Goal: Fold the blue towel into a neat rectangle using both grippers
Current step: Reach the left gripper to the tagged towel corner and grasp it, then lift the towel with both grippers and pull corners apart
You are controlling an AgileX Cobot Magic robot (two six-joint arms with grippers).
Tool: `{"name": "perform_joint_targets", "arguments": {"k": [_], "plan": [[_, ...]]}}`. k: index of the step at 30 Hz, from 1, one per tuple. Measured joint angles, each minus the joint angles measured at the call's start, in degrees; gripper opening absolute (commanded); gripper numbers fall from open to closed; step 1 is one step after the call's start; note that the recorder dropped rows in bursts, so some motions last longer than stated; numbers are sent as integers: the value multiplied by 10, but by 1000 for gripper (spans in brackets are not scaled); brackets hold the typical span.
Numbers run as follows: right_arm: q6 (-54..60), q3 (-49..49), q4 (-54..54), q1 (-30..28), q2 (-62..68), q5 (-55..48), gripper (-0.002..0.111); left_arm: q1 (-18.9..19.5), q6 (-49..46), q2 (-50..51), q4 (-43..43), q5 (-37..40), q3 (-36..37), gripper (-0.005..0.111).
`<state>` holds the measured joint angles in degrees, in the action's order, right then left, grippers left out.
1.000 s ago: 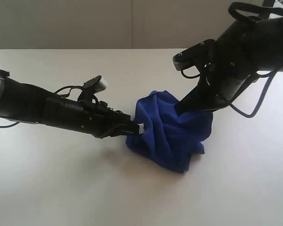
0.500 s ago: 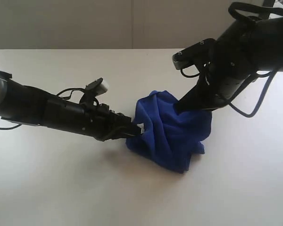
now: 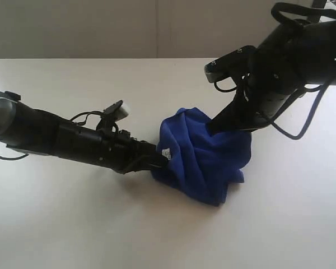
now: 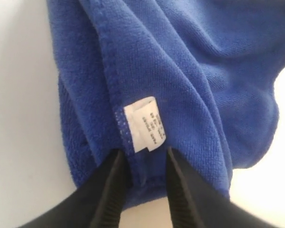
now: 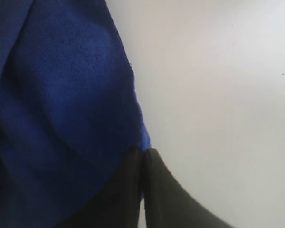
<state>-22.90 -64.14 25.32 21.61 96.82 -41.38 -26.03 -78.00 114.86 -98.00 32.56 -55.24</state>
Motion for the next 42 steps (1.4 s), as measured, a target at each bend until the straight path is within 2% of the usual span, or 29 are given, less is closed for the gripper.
{"name": "perform_joint_targets", "arguments": {"k": [6,17,23,27,33,42], "plan": [[0,0,0,0,0,0,0,0,-20,0,0,14,0,0],[0,0,0,0,0,0,0,0,-37,-4,0,12,0,0],[-6,0,19,0,-11,1,0,2,-39,-64,14,14,0,0],[-13,0,39,0,-49,1,0,35,-30,-129,69,19,-1,0],[-15,0,82,0,-111,-9,0,89,17,-214,217,26,-1,0],[10,6,103,0,-207,-38,0,99,148,-368,437,27,-1,0]]}}
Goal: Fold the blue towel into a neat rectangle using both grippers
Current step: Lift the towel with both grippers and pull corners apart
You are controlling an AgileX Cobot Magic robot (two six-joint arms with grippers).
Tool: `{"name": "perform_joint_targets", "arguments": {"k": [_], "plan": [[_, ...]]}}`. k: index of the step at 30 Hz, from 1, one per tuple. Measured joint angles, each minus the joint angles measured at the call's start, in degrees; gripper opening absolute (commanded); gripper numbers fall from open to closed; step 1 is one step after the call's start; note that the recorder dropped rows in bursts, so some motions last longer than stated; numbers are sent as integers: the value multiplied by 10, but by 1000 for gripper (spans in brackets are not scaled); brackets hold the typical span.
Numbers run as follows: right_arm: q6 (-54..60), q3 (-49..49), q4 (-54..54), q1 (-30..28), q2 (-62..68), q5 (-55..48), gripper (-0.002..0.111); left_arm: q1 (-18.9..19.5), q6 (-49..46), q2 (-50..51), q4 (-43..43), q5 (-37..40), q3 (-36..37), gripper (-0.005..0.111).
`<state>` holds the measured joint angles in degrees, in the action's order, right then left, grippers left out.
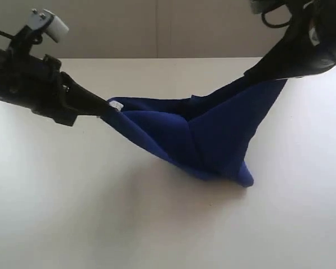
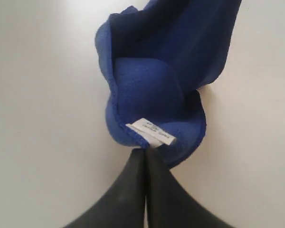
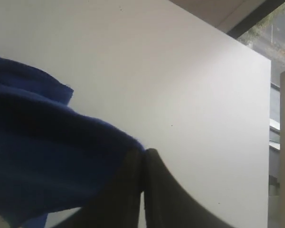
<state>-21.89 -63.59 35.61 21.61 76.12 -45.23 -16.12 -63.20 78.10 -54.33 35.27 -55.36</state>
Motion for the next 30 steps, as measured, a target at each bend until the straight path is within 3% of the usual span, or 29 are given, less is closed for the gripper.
{"name": "perform_joint_targets", "arguments": {"k": [9,19,26,30], "plan": [[56,71,-8,20,-175,-58,0,0,195,-190,204,53,0,0],[125,79,-74,44,-363,-152,0,0,285,-353,283,120,0,0],[125,80,-72,44,-349,-169,0,0,358,-343,384,119,16,0],[62,84,-4,46,-283,-169,0,0,388,-288,441,52,54,0]]}}
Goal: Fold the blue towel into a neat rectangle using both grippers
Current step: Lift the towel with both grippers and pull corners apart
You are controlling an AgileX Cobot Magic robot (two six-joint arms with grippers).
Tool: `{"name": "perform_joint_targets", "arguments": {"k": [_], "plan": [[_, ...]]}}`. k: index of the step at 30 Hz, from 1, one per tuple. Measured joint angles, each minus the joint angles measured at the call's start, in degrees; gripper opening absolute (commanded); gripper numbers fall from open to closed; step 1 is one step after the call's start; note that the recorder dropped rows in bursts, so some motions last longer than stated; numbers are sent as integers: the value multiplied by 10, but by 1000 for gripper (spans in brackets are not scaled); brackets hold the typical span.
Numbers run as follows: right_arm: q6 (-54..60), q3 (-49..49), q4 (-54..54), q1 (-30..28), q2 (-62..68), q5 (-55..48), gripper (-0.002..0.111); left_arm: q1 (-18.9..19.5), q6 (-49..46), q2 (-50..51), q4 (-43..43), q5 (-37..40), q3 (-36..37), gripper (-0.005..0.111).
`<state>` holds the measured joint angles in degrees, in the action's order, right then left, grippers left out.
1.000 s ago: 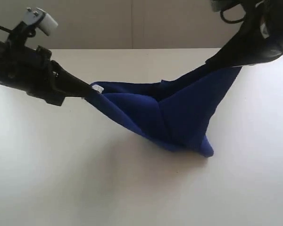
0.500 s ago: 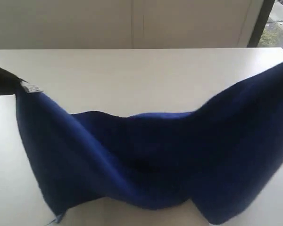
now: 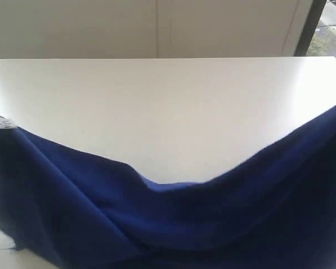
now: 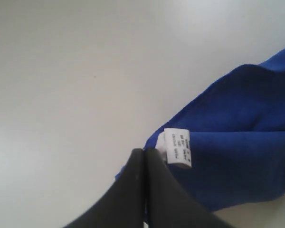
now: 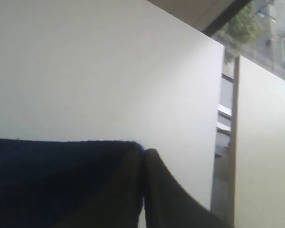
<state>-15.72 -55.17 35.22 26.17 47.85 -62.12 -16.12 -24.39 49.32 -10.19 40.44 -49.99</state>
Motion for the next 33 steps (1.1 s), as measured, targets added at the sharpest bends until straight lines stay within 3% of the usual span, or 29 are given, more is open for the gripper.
{"name": "perform_joint_targets", "arguments": {"k": [2,7,12,15,24,33], "plan": [[-83,5,92,1,58,2,0,0,12,50,24,-78,19,0],[-197,10,207,-9,209,70,0,0,28,176,36,-261,28,0],[-308,8,294,-100,369,180,0,1,38,316,36,-422,28,0],[-344,-13,314,-176,436,261,0,22,50,400,32,-501,5,0],[-357,-104,328,-291,593,346,0,33,80,583,23,-577,-103,0],[-357,-153,330,-308,678,361,0,74,89,631,23,-569,-150,0]]}}
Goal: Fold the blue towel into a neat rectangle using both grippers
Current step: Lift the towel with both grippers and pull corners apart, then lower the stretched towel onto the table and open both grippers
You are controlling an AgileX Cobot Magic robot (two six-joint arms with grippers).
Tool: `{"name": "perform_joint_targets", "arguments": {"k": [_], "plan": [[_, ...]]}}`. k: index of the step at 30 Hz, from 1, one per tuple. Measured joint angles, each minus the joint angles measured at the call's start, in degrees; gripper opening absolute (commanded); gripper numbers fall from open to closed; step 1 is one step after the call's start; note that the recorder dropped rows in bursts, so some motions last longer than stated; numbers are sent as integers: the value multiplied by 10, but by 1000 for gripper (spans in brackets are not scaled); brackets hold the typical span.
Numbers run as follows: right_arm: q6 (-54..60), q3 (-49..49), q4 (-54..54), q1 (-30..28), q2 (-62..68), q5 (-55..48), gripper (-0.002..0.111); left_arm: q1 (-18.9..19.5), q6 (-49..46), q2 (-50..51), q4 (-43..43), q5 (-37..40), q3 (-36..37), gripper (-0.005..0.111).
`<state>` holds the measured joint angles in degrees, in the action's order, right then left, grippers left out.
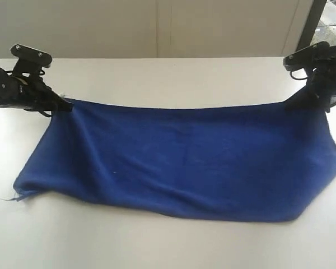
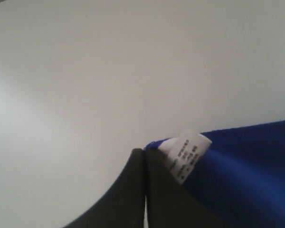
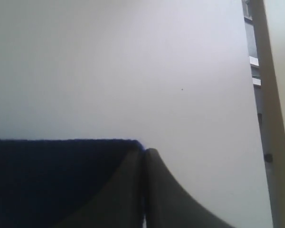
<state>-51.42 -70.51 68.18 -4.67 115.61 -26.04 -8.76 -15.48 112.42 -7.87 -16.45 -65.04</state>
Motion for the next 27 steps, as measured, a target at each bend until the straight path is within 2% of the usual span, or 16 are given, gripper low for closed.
{"name": "perform_joint_targets", "arguments": {"k": [4,19,21,27], "plan": [[0,-16,1,-2,24,7,0,13,1,23,0,10,-22,0],[-8,-67,4,-3,79,23,0,13,2,89,0,27,-81,0],[-9,-70,4,-3,87,26,0,13,2,91,0,27,-81,6],[-14,-72,4,-3,91,59,0,13,2,95,0,21,-81,31]]}}
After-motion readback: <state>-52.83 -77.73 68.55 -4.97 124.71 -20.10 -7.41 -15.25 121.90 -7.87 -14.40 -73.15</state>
